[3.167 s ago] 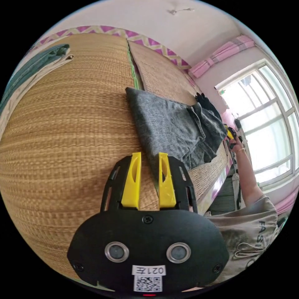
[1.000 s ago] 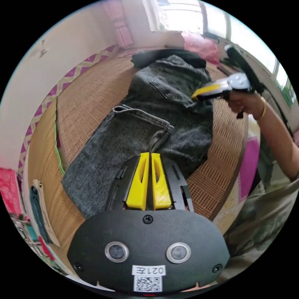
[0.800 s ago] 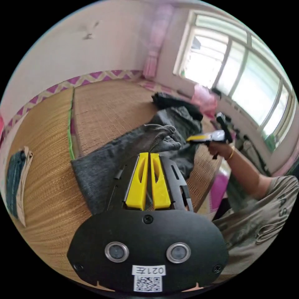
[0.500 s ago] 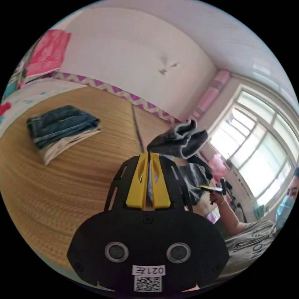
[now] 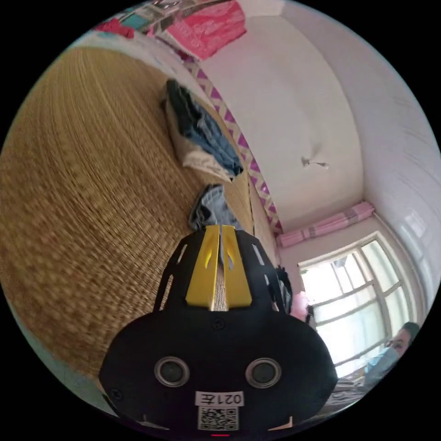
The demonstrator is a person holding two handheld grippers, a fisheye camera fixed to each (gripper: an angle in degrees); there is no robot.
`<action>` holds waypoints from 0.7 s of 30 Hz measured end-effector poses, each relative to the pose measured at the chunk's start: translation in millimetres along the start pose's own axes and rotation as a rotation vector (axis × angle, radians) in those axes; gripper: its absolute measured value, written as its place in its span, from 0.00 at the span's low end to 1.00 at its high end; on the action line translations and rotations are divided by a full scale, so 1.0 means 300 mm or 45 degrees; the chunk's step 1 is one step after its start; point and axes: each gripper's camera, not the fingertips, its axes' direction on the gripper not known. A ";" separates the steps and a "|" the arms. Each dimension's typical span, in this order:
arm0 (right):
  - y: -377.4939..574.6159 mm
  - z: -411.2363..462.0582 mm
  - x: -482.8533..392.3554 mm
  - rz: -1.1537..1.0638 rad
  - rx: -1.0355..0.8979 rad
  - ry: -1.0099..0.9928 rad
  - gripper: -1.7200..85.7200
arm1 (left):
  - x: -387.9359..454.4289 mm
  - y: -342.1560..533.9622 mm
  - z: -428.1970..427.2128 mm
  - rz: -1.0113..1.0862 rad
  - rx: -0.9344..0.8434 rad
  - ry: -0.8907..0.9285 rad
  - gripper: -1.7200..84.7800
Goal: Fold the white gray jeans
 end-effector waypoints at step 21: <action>-0.664 0.070 0.091 -1.170 -0.096 0.133 0.12 | 0.450 0.414 1.292 1.574 -0.958 -0.138 0.13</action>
